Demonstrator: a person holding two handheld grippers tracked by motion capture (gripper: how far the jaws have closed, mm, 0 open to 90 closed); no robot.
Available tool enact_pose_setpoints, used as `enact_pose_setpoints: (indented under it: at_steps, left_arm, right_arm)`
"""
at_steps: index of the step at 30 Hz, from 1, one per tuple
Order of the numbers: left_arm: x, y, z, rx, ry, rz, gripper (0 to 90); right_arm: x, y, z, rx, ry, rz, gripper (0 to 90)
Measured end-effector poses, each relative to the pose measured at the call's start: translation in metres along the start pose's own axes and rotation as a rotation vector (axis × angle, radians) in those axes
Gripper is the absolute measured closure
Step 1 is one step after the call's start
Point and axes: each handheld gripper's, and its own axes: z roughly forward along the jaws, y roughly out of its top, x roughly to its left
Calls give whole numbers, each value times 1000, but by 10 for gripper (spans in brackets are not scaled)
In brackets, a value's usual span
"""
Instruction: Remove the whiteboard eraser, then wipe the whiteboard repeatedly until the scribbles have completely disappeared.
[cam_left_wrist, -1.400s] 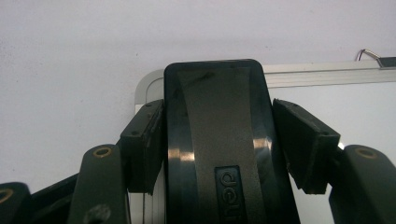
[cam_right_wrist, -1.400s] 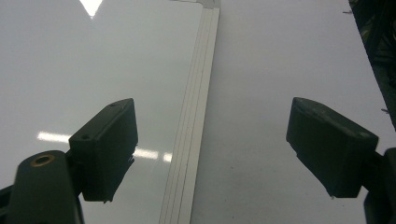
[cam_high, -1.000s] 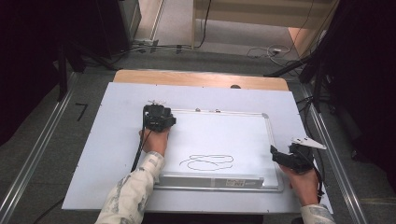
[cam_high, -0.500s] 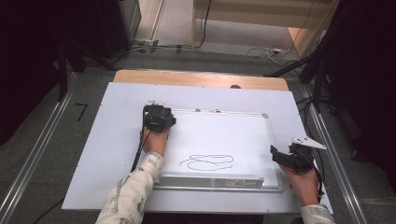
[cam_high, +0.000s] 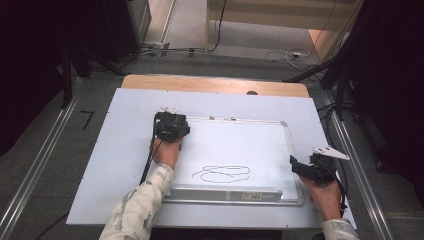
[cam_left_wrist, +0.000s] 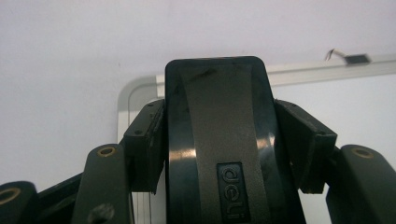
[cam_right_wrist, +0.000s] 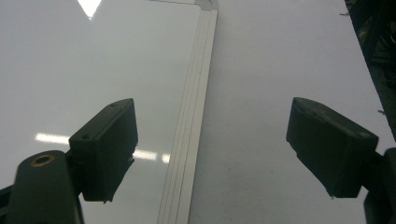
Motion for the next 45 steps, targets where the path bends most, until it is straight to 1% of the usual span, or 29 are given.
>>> enact_pose_setpoints:
  at_steps: [1, 2, 4, 7, 10, 16, 18, 27, 32, 37, 45]
  left_arm:
    - [0, 4, -7, -23, -23, -12, 396]
    - [0, 4, -7, -23, -23, -12, 396]
    - [2, 7, -14, -31, -29, 2, 396]
    - [5, 6, -19, -34, -47, -10, 396]
    - [7, 5, -22, -38, -58, -7, 396]
    - [4, 4, -28, -45, -80, 10, 395]
    - [4, 3, -29, -47, -91, 6, 396]
    - [4, 1, -37, -54, -113, 19, 395]
    - [0, 0, -41, -62, -140, 34, 395]
    - [-5, -2, -43, -55, -156, 54, 395]
    - [-10, -7, -46, -50, -184, 64, 395]
  right_arm:
    - [0, 0, 0, 1, 0, 1, 152]
    - [0, 0, 0, 1, -1, 2, 152]
    - [0, 0, 0, 1, -1, 0, 152]
    - [0, 0, 0, 0, -1, -2, 152]
    - [1, 0, 0, 3, -4, 3, 152]
    - [2, 2, 2, 4, 0, -1, 152]
    - [3, 2, 2, 5, -1, -3, 152]
    - [2, 1, 1, 4, 0, -6, 152]
    - [2, 1, 2, 3, 0, -4, 152]
    - [2, 1, 2, 5, -2, -6, 152]
    - [2, 1, 1, 4, -4, -5, 152]
